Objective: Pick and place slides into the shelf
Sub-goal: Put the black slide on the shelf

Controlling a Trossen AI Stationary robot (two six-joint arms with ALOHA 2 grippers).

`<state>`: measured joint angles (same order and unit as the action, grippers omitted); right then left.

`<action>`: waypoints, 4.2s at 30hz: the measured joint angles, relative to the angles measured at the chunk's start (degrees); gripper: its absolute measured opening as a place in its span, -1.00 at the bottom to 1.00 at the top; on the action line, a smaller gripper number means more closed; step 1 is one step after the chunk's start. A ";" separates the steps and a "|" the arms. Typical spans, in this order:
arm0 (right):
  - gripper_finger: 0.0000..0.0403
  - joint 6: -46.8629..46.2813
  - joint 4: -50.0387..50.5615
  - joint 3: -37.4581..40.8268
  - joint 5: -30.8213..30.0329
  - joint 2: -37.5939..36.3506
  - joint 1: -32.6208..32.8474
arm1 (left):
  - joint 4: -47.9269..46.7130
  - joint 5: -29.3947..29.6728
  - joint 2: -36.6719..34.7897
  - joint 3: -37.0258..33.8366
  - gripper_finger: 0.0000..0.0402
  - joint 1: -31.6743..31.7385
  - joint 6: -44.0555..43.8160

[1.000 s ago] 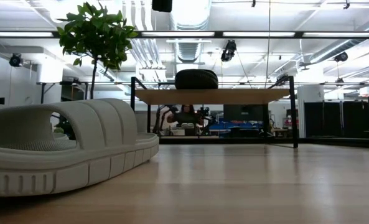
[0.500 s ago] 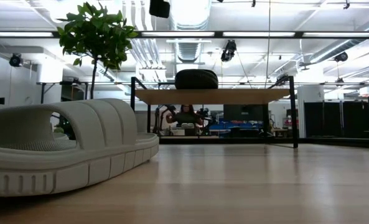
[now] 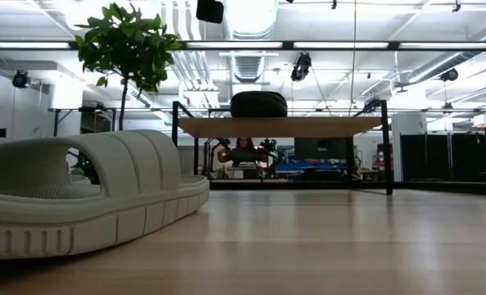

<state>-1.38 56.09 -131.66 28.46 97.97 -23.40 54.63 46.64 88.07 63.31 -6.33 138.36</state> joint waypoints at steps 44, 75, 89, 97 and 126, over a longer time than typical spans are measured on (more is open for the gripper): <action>0.10 5.11 9.69 -3.15 -14.11 -4.61 -0.11 | 11.32 15.56 -0.07 -11.26 -0.87 1.14 -21.74; 0.10 5.16 8.59 -3.15 -14.03 -4.44 -0.11 | 13.34 16.13 0.07 -22.41 -0.87 5.57 -44.53; 0.10 5.36 8.49 -2.93 -14.01 -4.00 -0.11 | 11.81 16.82 0.15 -24.76 -0.87 5.35 -58.14; 0.10 5.55 8.10 -2.36 -14.01 -4.00 -0.09 | 11.70 16.41 0.15 -26.36 -0.87 3.89 -64.12; 0.10 5.48 4.90 1.92 -13.16 -4.00 -0.09 | 11.63 19.95 9.37 -24.00 -0.87 1.71 -68.93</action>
<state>4.10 60.99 -129.73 15.31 93.97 -23.49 66.26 66.59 97.44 39.31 -4.62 69.44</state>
